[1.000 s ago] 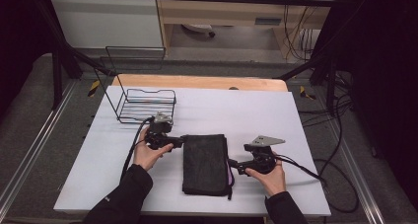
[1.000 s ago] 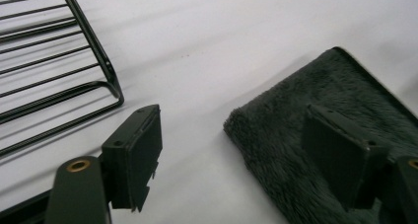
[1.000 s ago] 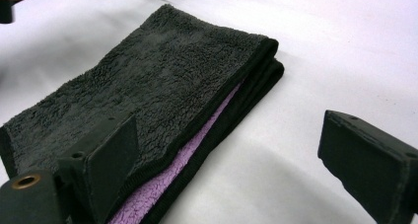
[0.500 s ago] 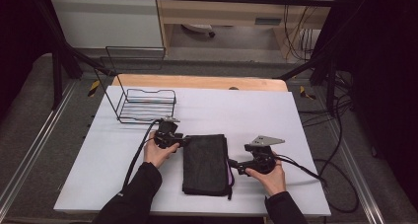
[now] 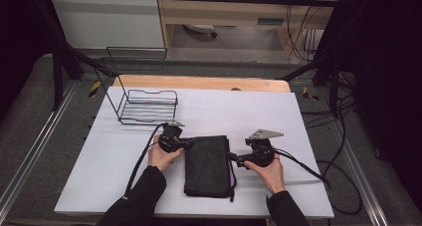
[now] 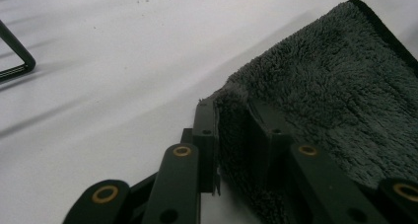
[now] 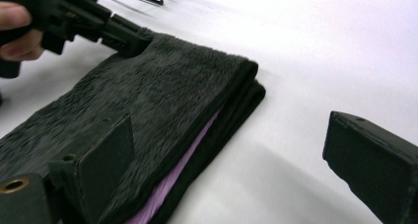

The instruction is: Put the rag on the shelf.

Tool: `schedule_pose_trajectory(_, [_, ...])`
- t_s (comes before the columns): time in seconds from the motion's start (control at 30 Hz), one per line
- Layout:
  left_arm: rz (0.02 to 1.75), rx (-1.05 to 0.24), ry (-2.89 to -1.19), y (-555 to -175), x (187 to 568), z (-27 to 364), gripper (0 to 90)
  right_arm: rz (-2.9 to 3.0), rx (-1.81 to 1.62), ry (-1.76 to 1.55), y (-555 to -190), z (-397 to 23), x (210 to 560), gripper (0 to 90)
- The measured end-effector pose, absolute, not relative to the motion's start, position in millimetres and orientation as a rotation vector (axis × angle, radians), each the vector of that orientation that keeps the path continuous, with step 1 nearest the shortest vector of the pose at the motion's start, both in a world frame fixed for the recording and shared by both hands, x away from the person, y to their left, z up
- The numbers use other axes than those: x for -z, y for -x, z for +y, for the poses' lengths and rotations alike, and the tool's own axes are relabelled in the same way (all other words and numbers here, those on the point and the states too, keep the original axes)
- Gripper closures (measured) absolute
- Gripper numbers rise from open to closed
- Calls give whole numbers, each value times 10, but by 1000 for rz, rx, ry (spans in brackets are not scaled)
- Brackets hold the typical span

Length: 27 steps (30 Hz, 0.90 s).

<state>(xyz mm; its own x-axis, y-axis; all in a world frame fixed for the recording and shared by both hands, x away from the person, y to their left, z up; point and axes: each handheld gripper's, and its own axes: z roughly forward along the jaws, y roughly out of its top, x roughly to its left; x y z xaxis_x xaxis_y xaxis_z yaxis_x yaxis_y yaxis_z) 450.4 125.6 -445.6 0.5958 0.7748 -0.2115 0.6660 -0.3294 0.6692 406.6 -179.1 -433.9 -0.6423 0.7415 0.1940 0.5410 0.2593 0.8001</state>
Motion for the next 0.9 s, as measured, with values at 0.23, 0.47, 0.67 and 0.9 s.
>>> schedule_pose_trajectory(0.23, [1128,-193,-2079,-4499,4467,1262,758,2306,-1311,-1249,-4317,-1560,4383,92])
schedule_pose_trajectory(0.47, [1118,-203,-2079,-4490,4473,1256,760,2335,-1204,-1262,-4421,-1486,4537,238])
schedule_pose_trajectory(0.67, [1104,-216,-2087,-4488,4473,1254,760,2353,-1237,-1303,-4429,-1475,4552,455])
schedule_pose_trajectory(0.9, [1091,-227,-2103,-4482,4469,1254,763,2364,-1250,-1345,-4427,-1467,4559,547])
